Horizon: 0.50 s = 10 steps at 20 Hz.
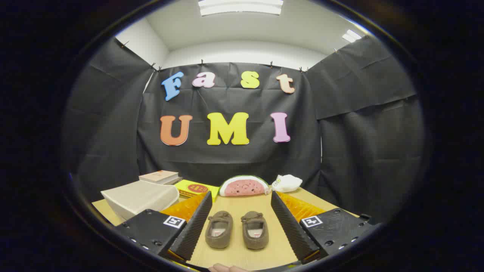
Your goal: Open the storage box then place both shoes into the box .Put the left shoe in first, then the right shoe, with the right side of both shoes facing outward in a uniform manner.
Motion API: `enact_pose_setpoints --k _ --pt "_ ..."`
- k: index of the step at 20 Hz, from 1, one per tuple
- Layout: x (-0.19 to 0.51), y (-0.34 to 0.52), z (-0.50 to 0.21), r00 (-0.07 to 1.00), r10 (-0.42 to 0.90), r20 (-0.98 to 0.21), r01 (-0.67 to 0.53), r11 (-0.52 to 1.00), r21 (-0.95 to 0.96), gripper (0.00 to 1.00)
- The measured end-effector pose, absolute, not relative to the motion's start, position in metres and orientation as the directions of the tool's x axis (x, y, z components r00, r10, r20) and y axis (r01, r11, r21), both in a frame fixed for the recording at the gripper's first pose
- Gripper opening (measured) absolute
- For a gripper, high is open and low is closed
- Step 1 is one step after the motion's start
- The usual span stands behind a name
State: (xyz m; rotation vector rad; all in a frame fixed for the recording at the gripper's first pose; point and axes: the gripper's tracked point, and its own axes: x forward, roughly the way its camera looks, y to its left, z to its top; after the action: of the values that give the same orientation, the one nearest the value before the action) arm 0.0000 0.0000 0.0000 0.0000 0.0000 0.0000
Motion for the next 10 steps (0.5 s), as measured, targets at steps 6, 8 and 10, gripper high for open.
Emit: enact_pose_setpoints --k 6,8,10 --pt "-0.006 0.011 -0.003 0.999 0.032 -0.036 -0.031 0.999 0.031 0.95" --pt "-0.004 0.011 -0.004 0.998 0.038 -0.044 -0.036 0.998 0.043 0.95" --pt "0.0 0.013 -0.008 0.998 0.044 -0.05 -0.042 0.998 0.051 0.95"
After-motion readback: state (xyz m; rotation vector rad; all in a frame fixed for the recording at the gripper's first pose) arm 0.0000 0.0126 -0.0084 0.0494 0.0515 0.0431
